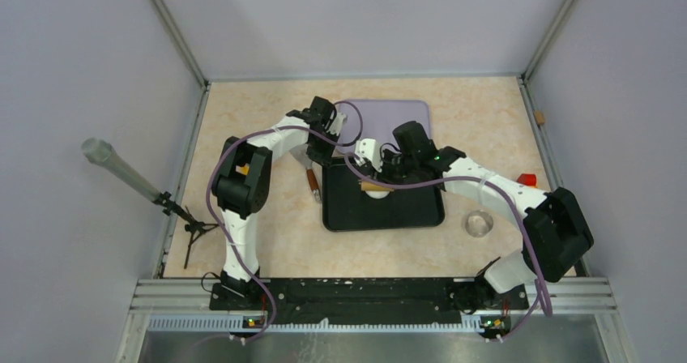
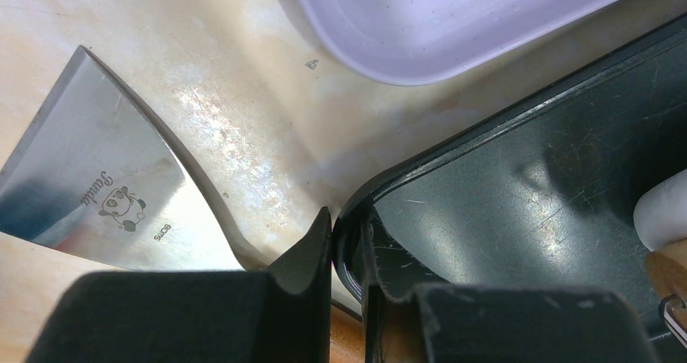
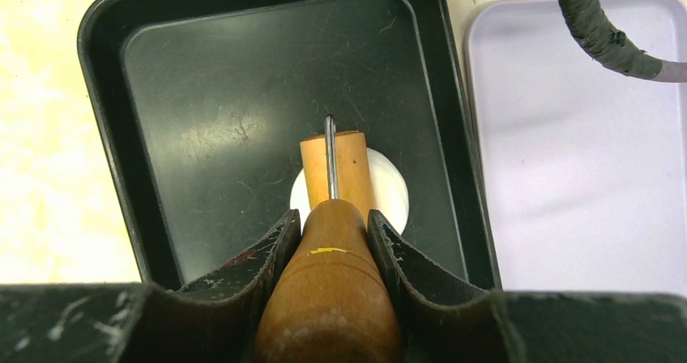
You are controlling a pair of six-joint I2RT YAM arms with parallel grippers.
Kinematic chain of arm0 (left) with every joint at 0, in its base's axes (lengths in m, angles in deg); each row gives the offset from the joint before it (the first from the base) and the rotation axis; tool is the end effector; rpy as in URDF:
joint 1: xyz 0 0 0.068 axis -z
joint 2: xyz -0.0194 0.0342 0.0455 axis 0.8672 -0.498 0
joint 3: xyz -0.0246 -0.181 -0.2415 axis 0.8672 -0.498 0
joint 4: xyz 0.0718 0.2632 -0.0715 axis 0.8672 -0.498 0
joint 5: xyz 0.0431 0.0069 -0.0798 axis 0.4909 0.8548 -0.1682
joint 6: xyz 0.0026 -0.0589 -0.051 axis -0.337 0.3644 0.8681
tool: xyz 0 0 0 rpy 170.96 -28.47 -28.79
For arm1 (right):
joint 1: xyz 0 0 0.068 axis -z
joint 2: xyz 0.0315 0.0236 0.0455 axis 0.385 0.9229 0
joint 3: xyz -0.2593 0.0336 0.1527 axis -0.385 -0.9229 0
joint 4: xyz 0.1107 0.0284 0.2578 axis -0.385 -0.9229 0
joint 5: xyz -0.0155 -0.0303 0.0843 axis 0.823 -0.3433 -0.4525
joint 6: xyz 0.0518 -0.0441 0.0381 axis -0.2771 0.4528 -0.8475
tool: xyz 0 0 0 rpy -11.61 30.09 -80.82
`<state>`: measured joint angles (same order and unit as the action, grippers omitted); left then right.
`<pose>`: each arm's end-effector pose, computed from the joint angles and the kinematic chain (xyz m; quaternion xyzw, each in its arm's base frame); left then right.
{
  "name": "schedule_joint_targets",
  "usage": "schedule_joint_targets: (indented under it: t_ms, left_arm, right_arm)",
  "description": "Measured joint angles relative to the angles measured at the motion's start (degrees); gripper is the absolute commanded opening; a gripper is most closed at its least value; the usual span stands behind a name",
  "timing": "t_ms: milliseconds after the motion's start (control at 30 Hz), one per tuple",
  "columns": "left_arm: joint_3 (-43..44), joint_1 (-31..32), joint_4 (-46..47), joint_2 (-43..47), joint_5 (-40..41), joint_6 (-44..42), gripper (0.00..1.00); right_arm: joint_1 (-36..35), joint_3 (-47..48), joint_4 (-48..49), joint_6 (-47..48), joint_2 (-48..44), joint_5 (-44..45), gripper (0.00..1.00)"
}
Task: Roll out the dumpling wrappers from the dough
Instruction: Flatten out the dough on the work surface.
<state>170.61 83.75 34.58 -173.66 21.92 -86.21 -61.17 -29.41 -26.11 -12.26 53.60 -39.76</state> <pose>0.4308 -0.1966 0.1566 0.2098 0.9577 -0.0922 0.1740 0.2621 0.2400 0.2501 -0.6216 0.6694 0.1744 0.3676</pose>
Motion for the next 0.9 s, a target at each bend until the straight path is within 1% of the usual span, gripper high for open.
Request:
schedule_joint_targets:
  t_ms: [900]
  left_arm:
    - [0.00, 0.02, -0.02, 0.00, 0.00, -0.02, 0.00]
  right_arm:
    - [-0.11, -0.37, -1.86, -0.72, -0.52, -1.64, 0.00]
